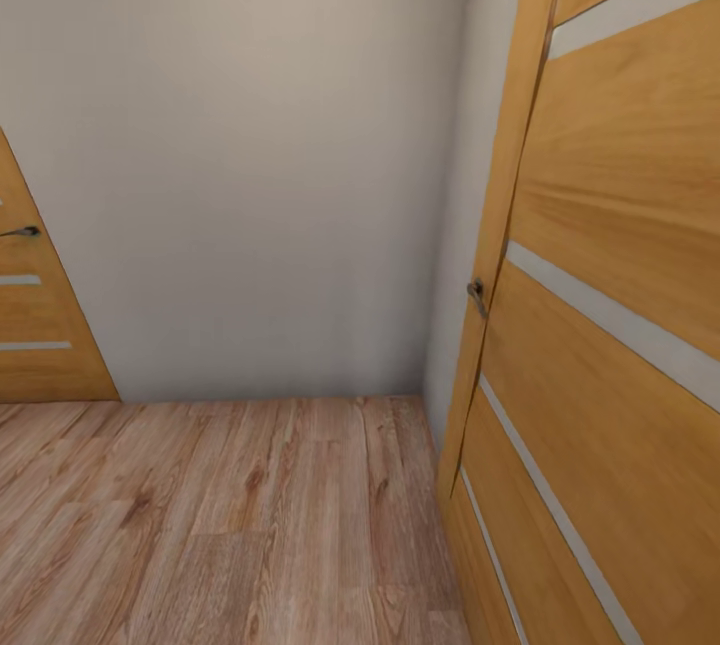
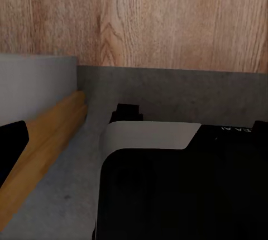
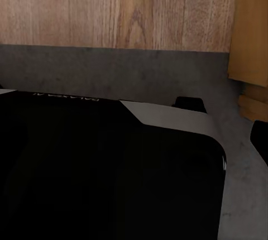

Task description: Move the two storage containers from the living room to the garage. In the garage, place one container on the floor and stack the other container on top of it (either order is fine).

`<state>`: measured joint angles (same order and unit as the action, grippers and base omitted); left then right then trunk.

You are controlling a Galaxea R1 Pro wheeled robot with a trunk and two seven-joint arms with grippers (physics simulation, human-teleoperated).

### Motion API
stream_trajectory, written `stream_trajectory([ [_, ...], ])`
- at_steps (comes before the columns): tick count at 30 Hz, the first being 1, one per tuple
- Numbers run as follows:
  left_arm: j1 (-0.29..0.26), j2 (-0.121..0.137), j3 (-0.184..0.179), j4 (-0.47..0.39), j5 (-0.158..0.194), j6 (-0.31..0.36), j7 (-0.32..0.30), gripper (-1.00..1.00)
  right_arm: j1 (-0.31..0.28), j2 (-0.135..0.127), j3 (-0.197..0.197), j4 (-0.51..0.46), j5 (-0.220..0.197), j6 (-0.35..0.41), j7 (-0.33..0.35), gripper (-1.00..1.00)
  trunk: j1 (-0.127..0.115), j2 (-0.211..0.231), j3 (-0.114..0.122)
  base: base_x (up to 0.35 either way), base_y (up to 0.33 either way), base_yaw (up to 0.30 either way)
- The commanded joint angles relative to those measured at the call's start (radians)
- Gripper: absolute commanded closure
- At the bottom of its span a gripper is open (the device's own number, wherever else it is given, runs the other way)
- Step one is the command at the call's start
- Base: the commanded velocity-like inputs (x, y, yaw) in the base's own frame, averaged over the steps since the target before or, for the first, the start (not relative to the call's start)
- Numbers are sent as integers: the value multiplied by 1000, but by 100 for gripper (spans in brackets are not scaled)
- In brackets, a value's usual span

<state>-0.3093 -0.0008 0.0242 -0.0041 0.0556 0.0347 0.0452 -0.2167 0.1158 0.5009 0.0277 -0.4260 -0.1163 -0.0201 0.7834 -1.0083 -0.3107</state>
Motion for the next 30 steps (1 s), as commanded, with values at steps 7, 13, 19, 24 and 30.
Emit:
stream_trajectory([
  [7,-1,2,2,0,6,5,2,-100,-1,1,8,3,-8,-6,-1,-100,0,-1,-1,97,0,0],
  [13,-1,2,2,0,6,5,2,-100,-1,1,8,3,-8,-6,-1,-100,0,-1,-1,302,0,0],
  [19,-1,2,2,0,6,4,2,-100,-1,1,8,3,-8,-5,-1,-100,0,-1,-1,252,0,0],
  [24,-1,2,2,0,6,4,2,-100,-1,1,9,3,-8,-6,-1,-100,0,-1,-1,191,0,8],
  [30,-1,2,2,0,6,4,2,-100,-1,1,8,3,-8,-7,-1,-100,0,-1,-1,45,0,202],
])
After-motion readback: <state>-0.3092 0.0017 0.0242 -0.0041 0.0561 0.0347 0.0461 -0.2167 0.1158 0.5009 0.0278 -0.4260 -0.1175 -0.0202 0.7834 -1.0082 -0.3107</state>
